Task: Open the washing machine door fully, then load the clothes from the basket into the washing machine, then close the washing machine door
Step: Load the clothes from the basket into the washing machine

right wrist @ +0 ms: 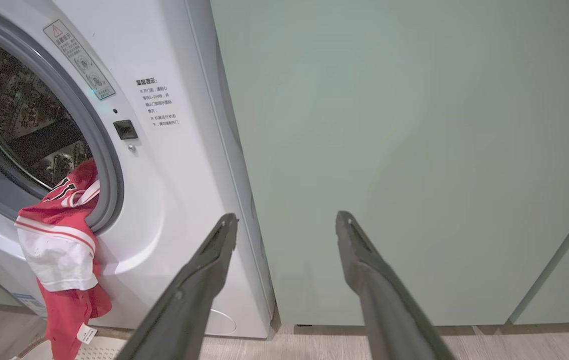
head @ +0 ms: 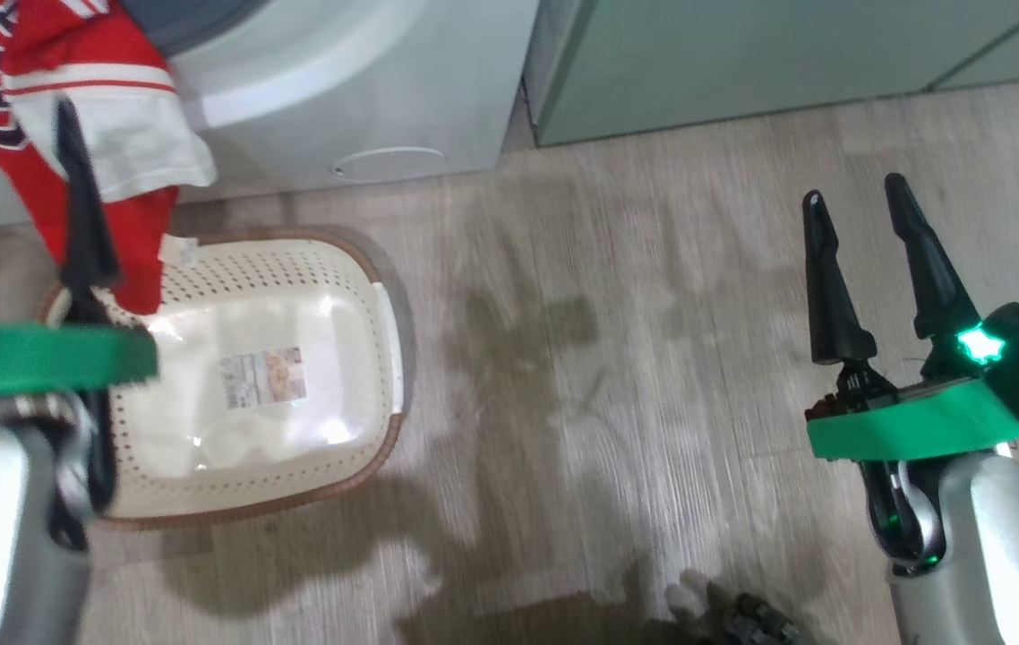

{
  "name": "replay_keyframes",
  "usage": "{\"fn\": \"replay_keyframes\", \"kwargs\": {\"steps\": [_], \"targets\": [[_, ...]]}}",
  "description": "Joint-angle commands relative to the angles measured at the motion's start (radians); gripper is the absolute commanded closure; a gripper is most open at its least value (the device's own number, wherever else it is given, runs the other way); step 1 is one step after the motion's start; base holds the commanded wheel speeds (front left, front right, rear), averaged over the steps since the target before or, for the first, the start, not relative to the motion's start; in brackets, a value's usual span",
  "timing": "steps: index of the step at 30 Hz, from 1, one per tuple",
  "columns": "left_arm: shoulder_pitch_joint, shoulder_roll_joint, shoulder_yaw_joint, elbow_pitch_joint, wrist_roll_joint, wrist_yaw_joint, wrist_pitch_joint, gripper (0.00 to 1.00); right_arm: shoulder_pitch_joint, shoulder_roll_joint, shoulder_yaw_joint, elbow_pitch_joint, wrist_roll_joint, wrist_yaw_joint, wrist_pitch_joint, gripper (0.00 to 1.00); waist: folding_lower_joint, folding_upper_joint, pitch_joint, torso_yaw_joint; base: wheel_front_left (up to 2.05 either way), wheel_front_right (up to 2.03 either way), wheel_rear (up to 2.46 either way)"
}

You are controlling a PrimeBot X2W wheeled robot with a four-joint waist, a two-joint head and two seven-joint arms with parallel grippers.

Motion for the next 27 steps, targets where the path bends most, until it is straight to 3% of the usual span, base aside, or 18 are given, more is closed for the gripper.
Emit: {"fn": "replay_keyframes", "kwargs": {"steps": [1,14,27], "targets": [[0.017,0.012,0.035,-0.048,0.013,0.012,-0.005,0.0,0.014,-0.004,0.014,-0.022,-0.011,0.0,0.007,0.0,0.0001,-0.0001,-0.024,0.018,0.0,0.0,0.0],[0.2,-0.072,-0.011,-0.027,0.004,0.016,-0.005,0.0,0.033,-0.004,0.006,0.022,-0.043,0.0,0.047,0.0,0.0001,-0.0001,-0.11,0.08,0.0,0.0,0.0],[0.209,-0.079,-0.014,0.018,0.004,0.003,-0.005,0.0,0.049,-0.004,0.013,0.024,-0.046,0.0,0.061,0.0,0.0001,-0.0001,-0.135,0.087,0.0,0.0,0.0]]}}
